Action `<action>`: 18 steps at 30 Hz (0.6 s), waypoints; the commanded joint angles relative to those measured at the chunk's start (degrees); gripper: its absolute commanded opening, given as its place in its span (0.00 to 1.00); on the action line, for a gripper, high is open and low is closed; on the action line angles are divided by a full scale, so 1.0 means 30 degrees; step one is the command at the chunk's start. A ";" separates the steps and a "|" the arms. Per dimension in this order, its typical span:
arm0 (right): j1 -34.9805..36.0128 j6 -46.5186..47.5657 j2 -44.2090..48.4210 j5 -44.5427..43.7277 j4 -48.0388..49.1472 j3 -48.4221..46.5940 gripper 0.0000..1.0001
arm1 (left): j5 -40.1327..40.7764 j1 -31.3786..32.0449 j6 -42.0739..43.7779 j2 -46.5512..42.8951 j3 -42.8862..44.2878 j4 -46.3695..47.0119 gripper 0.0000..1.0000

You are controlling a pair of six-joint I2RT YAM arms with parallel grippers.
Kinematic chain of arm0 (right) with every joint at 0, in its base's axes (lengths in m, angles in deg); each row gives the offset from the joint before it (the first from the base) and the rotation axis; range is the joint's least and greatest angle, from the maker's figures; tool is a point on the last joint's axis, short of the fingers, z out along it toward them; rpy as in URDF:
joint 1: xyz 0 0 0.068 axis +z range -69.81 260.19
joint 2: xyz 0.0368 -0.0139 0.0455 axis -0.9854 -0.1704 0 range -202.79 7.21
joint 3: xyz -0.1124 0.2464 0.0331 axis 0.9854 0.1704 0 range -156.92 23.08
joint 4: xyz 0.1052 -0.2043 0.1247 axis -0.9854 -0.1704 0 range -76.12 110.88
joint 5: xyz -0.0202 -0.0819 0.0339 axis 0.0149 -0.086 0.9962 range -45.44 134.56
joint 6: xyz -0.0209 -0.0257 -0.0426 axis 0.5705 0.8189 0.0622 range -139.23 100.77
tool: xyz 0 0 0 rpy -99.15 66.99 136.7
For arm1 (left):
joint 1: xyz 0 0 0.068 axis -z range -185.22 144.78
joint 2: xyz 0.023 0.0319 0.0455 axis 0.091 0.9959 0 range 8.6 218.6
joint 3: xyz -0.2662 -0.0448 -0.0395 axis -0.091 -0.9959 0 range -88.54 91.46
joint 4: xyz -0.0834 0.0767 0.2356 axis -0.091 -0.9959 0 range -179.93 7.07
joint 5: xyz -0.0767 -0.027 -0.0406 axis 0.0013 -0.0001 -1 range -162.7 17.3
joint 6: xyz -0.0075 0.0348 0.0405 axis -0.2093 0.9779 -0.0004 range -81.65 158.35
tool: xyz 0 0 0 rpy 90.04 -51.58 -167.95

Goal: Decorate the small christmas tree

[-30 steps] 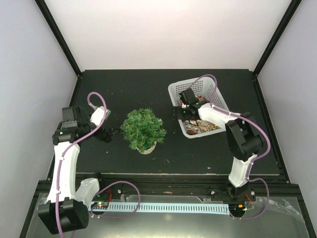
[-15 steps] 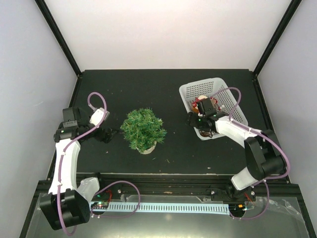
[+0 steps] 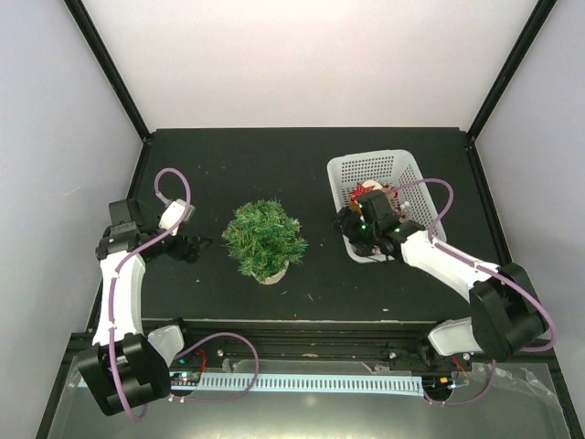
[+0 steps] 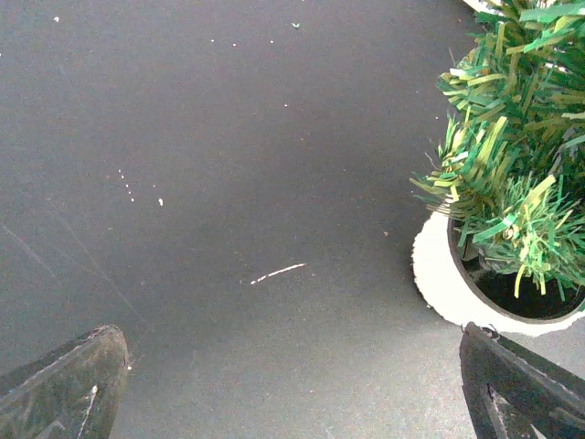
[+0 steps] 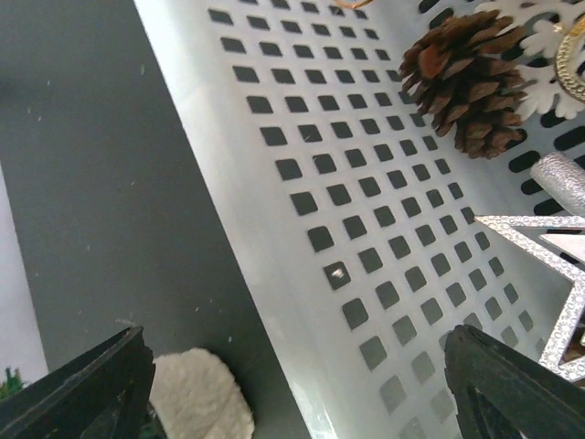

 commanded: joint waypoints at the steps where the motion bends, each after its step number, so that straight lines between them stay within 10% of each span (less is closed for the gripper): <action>1: 0.0956 -0.2624 0.0179 0.0568 0.0824 -0.0094 0.88 | -0.0831 -0.0351 0.0943 0.0060 -0.0376 0.0033 0.99; 18: -0.1500 0.4225 0.0992 -0.8971 -0.6513 -0.4377 0.82 | -0.0958 -0.1001 0.1325 0.0059 -0.0787 0.0548 0.99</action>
